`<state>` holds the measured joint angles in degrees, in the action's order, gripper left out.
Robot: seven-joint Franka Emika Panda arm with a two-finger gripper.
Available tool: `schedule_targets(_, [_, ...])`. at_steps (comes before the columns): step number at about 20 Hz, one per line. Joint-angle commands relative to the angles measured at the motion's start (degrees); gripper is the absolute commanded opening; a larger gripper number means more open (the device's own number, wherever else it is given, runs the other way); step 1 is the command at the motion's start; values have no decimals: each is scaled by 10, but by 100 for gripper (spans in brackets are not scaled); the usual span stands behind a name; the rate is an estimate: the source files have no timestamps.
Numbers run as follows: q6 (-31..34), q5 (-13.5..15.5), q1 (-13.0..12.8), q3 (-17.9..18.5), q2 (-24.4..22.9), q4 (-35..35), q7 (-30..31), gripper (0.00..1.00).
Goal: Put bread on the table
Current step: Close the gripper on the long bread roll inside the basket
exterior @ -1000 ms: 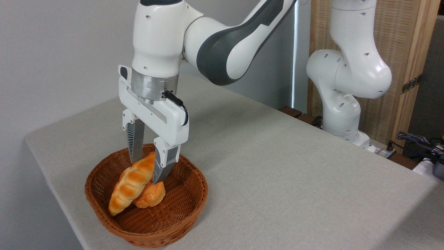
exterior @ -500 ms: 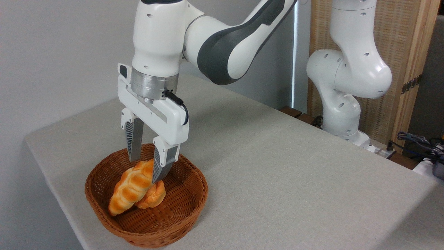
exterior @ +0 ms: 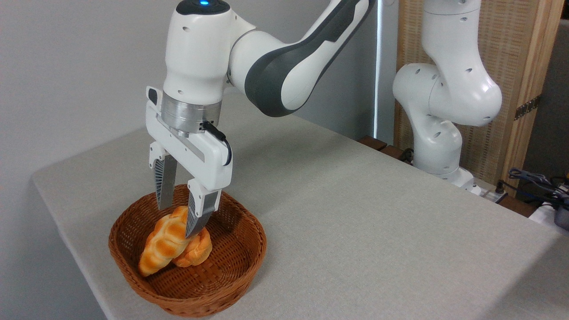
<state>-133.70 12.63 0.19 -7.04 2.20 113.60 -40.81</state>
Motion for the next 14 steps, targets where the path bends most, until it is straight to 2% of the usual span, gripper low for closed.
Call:
schedule_targets(1, [-18,8,-1,-1,3,3,-13,100])
schedule_targets(12, [-32,-13,-1,-9,14,4,-15,100])
schedule_targets(14, [-34,-21,-1,-10,16,5,-15,95])
